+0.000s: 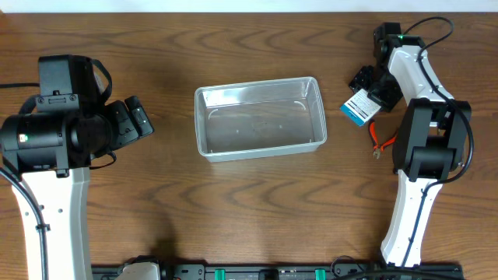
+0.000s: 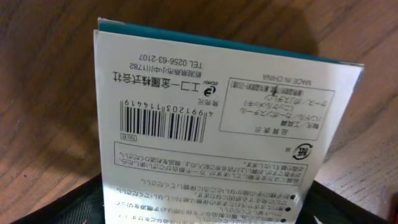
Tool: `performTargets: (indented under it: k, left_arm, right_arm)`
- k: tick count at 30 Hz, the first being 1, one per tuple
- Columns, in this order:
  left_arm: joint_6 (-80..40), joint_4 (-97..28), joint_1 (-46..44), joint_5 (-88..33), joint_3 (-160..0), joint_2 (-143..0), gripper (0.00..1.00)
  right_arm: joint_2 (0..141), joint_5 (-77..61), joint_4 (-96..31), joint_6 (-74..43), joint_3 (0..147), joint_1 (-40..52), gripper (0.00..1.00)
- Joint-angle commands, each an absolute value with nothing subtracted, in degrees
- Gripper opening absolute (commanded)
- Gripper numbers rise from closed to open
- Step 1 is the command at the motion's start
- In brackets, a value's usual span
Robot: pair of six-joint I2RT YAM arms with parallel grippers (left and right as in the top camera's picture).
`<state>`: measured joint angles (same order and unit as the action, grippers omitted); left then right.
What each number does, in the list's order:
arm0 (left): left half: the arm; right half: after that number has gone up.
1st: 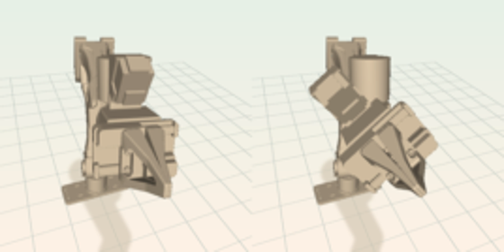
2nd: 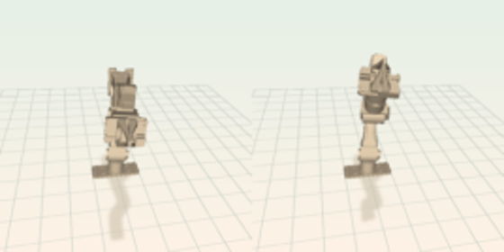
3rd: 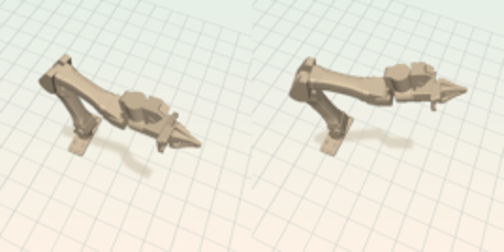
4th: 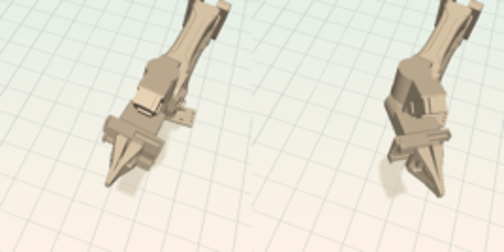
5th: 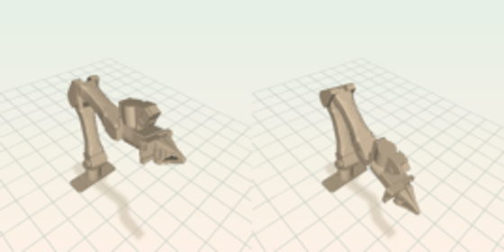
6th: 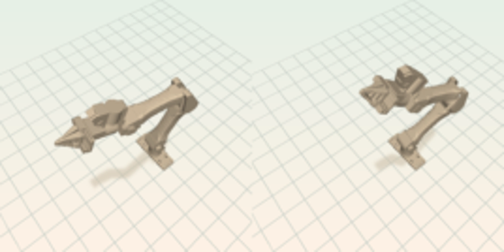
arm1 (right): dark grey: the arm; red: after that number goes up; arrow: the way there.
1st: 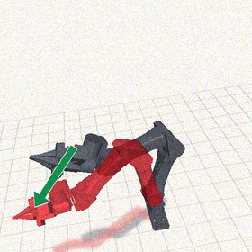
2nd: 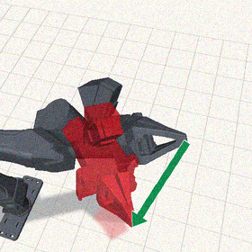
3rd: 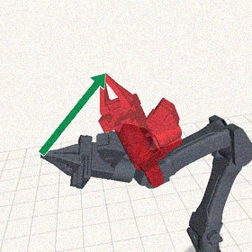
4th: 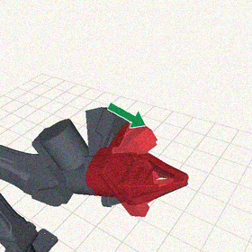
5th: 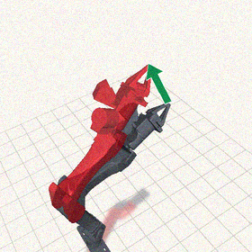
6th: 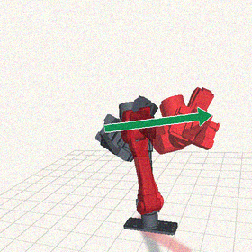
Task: Pack container
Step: 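Grasp the white-and-teal box with the right gripper, then carry the box with the right gripper and drop it into container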
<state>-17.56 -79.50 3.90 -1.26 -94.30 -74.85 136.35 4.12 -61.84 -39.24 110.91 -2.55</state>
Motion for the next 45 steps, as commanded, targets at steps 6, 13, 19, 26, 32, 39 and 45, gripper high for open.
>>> performTargets:
  k: [6,13,19,26,32,39,45]
  left_arm:
    - [-16.8,-79.7,3.8,-0.6,-94.0,-75.0,0.98]
    - [-16.8,-79.7,3.8,-0.6,-94.0,-75.0,0.98]
    - [-16.8,-79.7,3.8,-0.6,-94.0,-75.0,0.98]
    - [-16.8,-79.7,3.8,-0.6,-94.0,-75.0,0.98]
    - [-16.8,-79.7,3.8,-0.6,-94.0,-75.0,0.98]
    - [-16.6,-79.7,3.8,-0.6,-94.0,-75.0,0.98]
    - [-16.6,-79.7,3.8,-0.6,-94.0,-75.0,0.98]
  right_arm:
    - [136.1,4.9,-62.1,-38.9,109.6,-2.3,0.76]
    - [136.1,4.9,-62.3,-38.9,109.6,-2.3,0.61]
    - [136.1,4.9,-62.6,-38.9,109.6,-2.3,0.41]
    - [135.7,4.2,-62.9,-38.3,110.7,-2.2,0.25]
    - [133.6,4.5,-65.7,-35.9,114.5,-1.8,0.26]
    - [126.4,4.5,-66.5,-31.1,116.7,-0.1,0.01]
    - [116.9,1.3,-65.9,-21.8,116.7,3.7,0.01]
